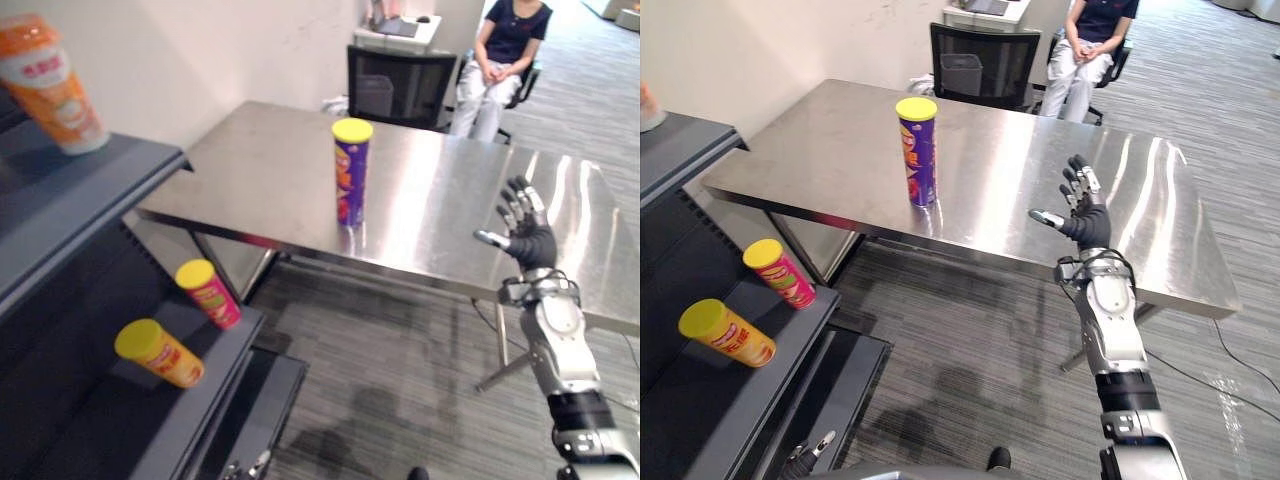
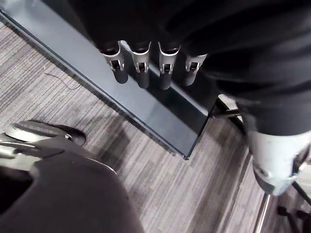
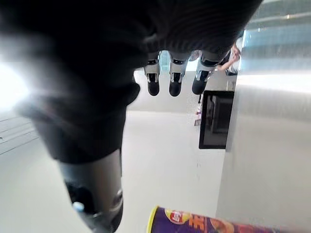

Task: Put the gum and the chips on the shelf.

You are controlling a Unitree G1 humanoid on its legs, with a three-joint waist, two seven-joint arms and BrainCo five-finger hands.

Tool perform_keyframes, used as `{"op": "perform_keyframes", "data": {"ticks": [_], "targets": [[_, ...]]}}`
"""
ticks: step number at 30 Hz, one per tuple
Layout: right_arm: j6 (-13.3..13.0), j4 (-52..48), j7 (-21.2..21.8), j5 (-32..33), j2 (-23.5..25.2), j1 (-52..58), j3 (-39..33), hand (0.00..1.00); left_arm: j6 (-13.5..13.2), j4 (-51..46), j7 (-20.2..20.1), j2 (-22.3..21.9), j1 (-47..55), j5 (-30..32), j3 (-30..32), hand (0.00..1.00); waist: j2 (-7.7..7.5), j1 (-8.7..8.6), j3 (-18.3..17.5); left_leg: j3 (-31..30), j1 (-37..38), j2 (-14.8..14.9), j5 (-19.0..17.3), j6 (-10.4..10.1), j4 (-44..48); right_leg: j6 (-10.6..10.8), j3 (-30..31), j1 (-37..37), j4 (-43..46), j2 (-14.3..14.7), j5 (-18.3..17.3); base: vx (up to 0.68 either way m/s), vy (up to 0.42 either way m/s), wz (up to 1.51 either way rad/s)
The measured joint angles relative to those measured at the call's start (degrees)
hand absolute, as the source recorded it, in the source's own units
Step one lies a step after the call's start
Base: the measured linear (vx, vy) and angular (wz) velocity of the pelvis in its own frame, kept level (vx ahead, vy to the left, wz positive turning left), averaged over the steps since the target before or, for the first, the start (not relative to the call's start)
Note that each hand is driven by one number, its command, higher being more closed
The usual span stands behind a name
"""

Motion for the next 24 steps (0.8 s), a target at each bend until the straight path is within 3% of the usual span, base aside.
{"op": "perform_keyframes", "data": {"ticks": [1,13,18,24], "targets": [[0.08,1.41,-0.05,0.01,0.02,-1.39,0.14,0.0,0.0,-0.75,-0.07,-0.02,-0.02,0.0,-0.34,0.0,0.07,1.09,0.11,-0.24,-0.06,-0.14,0.1,0.02,0.0,0.0,-0.13,0.03,0.0,-0.12,0.0,-0.02,0.002,0.12],[1.21,13.83,-1.71,0.08,0.02,-13.14,2.51,0.0,-0.07,-3.21,-1.8,0.36,0.19,2.2,-2.57,0.0,0.45,3.92,4.41,-4.54,-1.71,-1.64,2.24,0.46,0.15,0.33,-3.98,0.65,0.92,-1.57,0.25,-0.06,-0.006,0.19],[2.26,16.26,-2.85,0.22,-0.21,-18.55,3.82,0.0,-0.11,-3.48,-1.93,0.44,-0.09,2.24,-2.77,0.0,0.88,4.11,6.34,-6.0,-2.86,-1.88,2.56,0.5,1.28,0.24,-5.48,0.42,1.85,-1.98,0.14,-0.02,0.003,0.14],[2.27,19.86,-3.45,0.75,-1.94,-23.52,4.51,0.0,-0.13,-4.6,-1.95,0.57,-0.17,2.25,-3.02,0.0,0.84,5.6,7.39,-7.39,-4.3,-1.88,2.58,0.52,2.57,0.1,-6.57,-0.24,3.11,-2.38,-0.14,-0.03,0.002,0.12]]}}
